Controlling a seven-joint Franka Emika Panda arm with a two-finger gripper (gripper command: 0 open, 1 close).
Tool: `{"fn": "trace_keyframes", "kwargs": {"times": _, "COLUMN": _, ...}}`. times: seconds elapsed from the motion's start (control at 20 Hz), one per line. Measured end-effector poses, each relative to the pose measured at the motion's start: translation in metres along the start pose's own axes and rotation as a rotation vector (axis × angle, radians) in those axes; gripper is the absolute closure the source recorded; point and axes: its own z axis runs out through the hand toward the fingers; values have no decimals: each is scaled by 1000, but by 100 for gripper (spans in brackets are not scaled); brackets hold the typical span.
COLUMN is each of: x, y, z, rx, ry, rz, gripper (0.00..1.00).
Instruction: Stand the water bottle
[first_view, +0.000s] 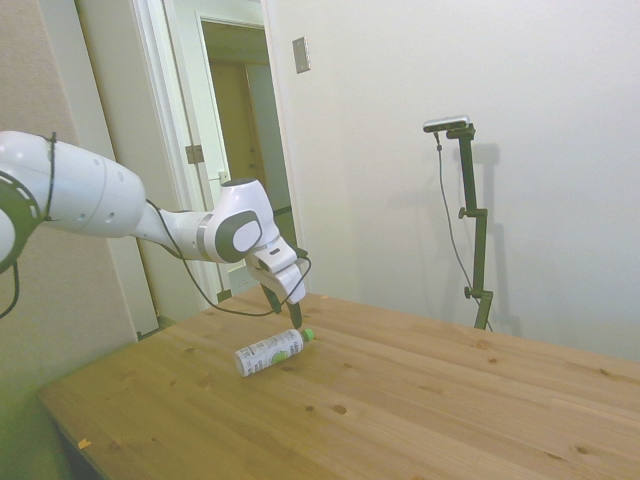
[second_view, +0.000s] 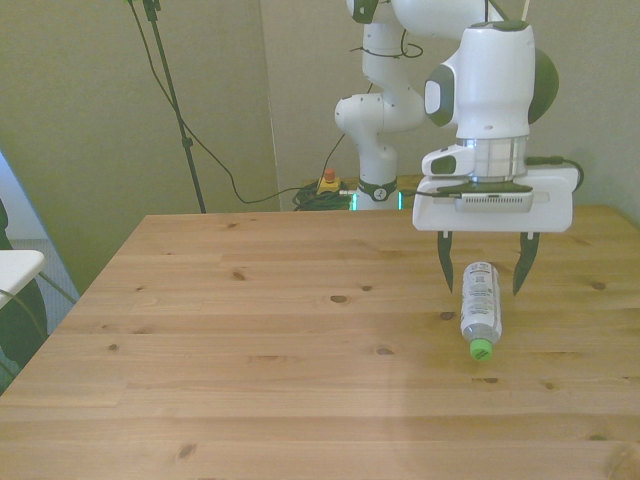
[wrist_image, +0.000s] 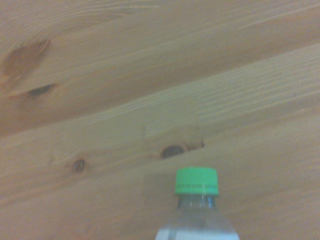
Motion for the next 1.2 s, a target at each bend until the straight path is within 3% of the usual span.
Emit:
{"fn": "trace_keyframes", "kwargs": {"times": 0.45, "x": 8, "y": -22, "z": 67, "rx": -67, "ry": 1, "rz": 22, "gripper": 0}}
{"fn": "trace_keyframes", "kwargs": {"times": 0.5, "x": 5, "y": -23, "z": 72, "rx": -73, "ry": -1, "rz": 18, "gripper": 100}}
{"fn": "trace_keyframes", "kwargs": {"times": 1.2, "x": 2, "y": -21, "z": 80, "rx": -89, "ry": 3, "rz": 18, "gripper": 100}}
